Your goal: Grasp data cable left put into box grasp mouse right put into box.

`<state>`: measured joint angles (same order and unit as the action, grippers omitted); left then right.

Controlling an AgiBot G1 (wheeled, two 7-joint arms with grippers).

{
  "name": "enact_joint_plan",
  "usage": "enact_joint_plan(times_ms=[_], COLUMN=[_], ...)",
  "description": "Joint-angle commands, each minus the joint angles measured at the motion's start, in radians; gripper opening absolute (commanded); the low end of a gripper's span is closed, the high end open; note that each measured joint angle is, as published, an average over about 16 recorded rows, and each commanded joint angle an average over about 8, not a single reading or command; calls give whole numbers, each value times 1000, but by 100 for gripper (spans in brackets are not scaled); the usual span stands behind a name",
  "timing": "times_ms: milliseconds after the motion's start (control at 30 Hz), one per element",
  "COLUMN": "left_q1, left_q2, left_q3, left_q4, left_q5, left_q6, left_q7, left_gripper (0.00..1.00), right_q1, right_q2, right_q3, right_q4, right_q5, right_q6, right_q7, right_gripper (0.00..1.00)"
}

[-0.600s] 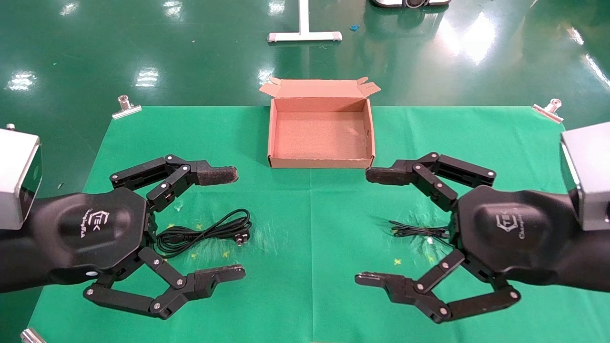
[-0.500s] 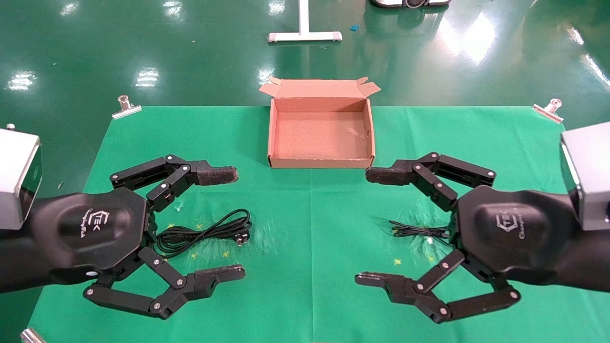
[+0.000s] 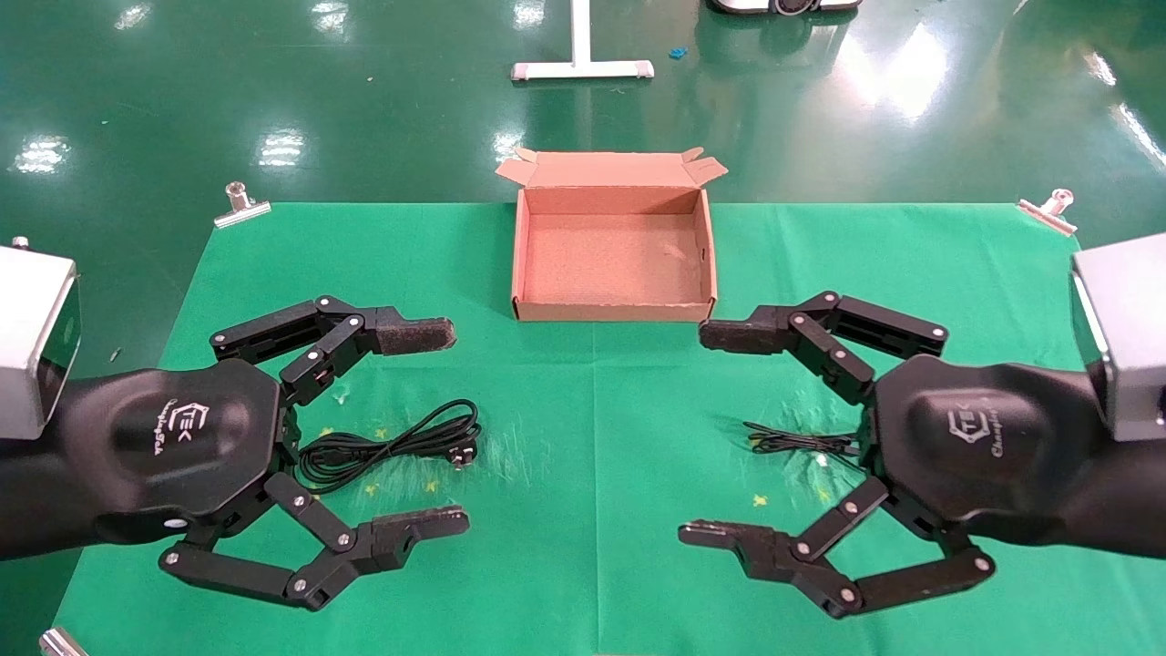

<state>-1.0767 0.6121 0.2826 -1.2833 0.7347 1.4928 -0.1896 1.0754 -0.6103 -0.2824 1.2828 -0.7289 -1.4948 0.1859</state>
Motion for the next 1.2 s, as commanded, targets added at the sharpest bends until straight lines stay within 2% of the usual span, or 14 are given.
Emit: enact_joint_plan(times_ms=[33, 667, 767, 900, 1067, 1200], left_q1=[0, 0, -7, -49, -159, -245], left_q2=[0, -1, -9, -22, -3, 45], left_q3=[0, 0, 16, 78, 201, 291], left_q4=[0, -2, -13, -42, -64, -68], left_q5=[0, 2, 40, 184, 465, 677], left_q6=[0, 1, 3, 7, 23, 23], left_q7=[0, 1, -6, -49, -143, -205], left_gripper=[100, 100, 100, 100, 100, 100], right_q1=[0, 0, -1, -8, -23, -33], right_q2=[0, 0, 9, 32, 60, 73], right_q3=[0, 0, -3, -16, -36, -40], right_q4=[0, 0, 5, 24, 45, 47], right_q5=[0, 0, -27, -127, -270, -329], right_q6=[0, 0, 6, 41, 122, 173], right_q7=[0, 0, -14, -56, -89, -90], right_gripper=[100, 100, 100, 100, 100, 100])
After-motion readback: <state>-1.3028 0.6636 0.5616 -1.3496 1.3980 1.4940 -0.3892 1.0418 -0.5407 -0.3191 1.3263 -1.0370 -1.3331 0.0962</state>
